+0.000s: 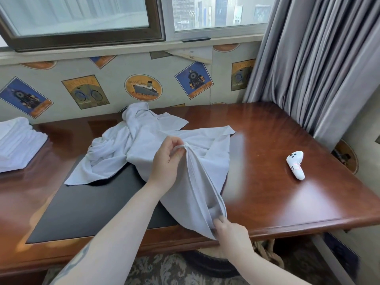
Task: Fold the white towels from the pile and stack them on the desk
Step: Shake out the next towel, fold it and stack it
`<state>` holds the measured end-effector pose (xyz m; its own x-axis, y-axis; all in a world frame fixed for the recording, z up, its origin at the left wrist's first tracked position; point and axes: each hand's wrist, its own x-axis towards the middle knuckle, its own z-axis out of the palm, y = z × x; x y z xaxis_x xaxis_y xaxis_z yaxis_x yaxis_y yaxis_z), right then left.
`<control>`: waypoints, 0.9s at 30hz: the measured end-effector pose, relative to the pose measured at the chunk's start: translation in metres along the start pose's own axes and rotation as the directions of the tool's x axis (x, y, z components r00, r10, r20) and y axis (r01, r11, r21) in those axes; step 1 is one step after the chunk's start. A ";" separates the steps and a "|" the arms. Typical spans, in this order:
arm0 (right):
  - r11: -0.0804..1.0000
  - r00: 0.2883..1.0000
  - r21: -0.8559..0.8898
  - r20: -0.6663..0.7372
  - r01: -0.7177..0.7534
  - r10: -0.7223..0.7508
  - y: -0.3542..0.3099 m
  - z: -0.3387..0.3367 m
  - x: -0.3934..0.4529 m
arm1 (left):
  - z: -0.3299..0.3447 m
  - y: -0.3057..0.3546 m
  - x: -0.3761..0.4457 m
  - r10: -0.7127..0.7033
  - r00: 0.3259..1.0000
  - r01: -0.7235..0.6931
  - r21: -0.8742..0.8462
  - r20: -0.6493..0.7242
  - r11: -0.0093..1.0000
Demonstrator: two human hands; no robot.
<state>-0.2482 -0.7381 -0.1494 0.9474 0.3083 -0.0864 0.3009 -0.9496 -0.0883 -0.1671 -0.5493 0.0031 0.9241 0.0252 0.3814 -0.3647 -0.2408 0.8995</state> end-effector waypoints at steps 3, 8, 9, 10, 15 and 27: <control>0.996 0.997 -0.045 0.006 0.073 -0.073 0.009 -0.002 -0.002 | -0.001 -0.002 0.000 -0.007 1.000 0.008 0.014 -0.019 1.000; 0.942 0.947 0.098 0.012 0.320 -0.322 0.024 -0.005 -0.024 | -0.004 -0.006 0.003 0.000 0.997 0.003 0.035 -0.079 0.999; 0.931 0.933 0.094 0.042 0.352 -0.357 0.024 -0.003 -0.023 | -0.002 -0.006 0.004 0.001 0.996 0.003 0.041 -0.084 0.999; 0.929 0.928 0.070 0.063 0.363 -0.367 0.024 -0.001 -0.022 | 0.000 -0.005 0.005 -0.001 0.996 0.005 0.049 -0.093 0.999; 0.948 0.963 0.168 -0.024 0.269 -0.269 0.031 -0.030 -0.021 | -0.017 0.004 0.026 0.020 0.974 0.001 0.092 -0.227 0.996; 0.938 0.822 -0.129 -0.455 0.321 -0.343 0.083 -0.341 0.086 | -0.130 0.168 0.155 0.150 0.840 -0.210 -0.058 -0.521 0.976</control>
<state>-0.1050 -0.8100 0.1744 0.7248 0.5529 0.4111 0.6003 -0.7996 0.0170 -0.0999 -0.4593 0.2408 0.6621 0.4908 0.5663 -0.5567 -0.1838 0.8101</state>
